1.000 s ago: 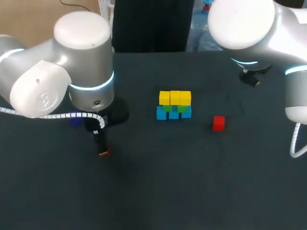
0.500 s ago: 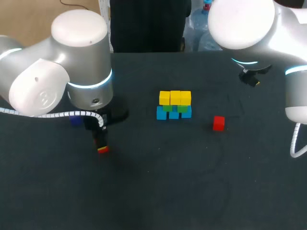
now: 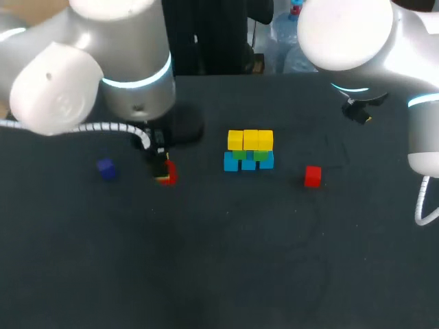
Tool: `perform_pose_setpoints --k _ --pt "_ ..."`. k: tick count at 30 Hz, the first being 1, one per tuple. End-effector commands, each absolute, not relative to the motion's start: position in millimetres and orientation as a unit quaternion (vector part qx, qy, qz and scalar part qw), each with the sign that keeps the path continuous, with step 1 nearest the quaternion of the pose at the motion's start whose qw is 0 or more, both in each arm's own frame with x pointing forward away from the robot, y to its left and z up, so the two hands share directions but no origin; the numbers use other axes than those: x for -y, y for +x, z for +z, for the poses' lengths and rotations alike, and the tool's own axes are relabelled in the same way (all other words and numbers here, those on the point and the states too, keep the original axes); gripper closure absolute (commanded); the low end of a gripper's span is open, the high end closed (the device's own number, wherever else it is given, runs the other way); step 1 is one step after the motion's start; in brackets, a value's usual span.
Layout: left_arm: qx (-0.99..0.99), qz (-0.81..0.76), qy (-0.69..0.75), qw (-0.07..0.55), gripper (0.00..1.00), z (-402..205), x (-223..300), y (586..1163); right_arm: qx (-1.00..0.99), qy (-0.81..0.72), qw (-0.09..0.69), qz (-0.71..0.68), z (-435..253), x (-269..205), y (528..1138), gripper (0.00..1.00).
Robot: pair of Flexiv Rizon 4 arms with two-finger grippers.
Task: Place the blue cubes, place green cubes on the blue cubes, place the yellow cubes on the green cubes, then place the red cubes on the yellow cubes, and place purple cube on the red cubes.
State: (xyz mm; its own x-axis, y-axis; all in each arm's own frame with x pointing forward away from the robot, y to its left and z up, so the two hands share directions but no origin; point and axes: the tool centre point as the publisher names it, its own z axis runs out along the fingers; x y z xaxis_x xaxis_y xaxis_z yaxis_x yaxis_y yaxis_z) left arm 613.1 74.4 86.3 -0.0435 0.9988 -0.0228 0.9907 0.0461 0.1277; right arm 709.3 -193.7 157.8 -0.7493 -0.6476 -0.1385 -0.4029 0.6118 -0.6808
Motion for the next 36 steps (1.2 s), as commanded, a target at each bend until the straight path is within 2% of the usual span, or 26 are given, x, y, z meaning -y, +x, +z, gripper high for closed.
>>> perform_pose_setpoints --k 1,11,19,36 --pt "-0.682 0.037 0.729 0.049 1.0 104 -74 618 -0.877 -0.299 0.191 -0.323 157 195 709 0.0" --pt "-0.63 0.073 0.772 0.043 1.0 125 -48 648 -0.877 -0.299 0.191 -0.323 157 195 709 0.0" --pt "-0.649 0.093 0.751 0.072 1.0 146 -28 684 -0.877 -0.299 0.191 -0.323 157 195 709 0.0" --pt "-0.651 0.097 0.752 0.031 1.0 146 15 714 -0.877 -0.299 0.191 -0.323 157 195 709 0.0"
